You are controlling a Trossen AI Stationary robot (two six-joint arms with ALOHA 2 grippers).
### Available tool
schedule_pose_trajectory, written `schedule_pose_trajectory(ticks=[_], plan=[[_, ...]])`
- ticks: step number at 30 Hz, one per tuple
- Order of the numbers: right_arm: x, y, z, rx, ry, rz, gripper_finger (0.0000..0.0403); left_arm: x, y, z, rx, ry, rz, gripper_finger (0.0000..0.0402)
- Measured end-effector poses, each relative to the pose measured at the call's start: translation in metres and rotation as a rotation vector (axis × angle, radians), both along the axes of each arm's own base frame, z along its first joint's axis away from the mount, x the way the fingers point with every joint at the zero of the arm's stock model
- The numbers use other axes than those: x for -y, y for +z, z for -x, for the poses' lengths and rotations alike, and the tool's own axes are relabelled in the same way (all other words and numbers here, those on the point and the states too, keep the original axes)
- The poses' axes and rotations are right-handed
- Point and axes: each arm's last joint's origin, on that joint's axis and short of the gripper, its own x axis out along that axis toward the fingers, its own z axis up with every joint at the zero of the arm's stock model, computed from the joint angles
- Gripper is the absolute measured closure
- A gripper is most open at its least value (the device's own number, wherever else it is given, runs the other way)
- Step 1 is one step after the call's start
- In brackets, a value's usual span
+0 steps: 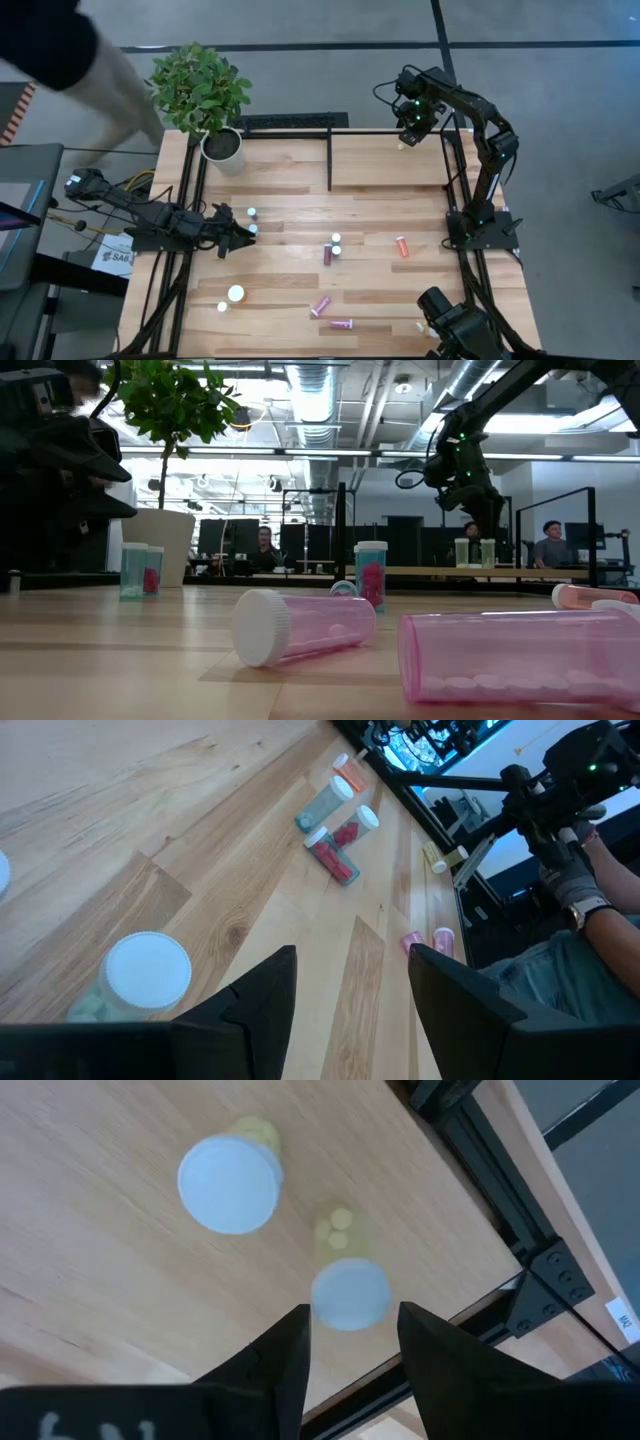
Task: Pick and place medicine bottles onto shelf by color
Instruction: Move the top orange pill bottle to the center of the table
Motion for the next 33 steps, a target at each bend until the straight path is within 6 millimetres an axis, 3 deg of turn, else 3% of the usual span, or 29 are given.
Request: schedule_pose_trajectory(ticks=[9,22,33], plan=[[0.002,0.005,-0.001,0.002,-0.046,0.024,0.0229,0.000,0.000,0.000,-0.001,0.000,0.000,0.0221],[-0.006,0.064,-0.014,0.063,-0.169,0.131,0.0235,0.000,0.000,0.000,-0.001,0.000,0.000,0.0221],[-0.078,0.145,-0.001,0.286,-0.405,0.347,0.0268,0.000,0.000,0.000,0.000,0.000,0.000,0.0221]])
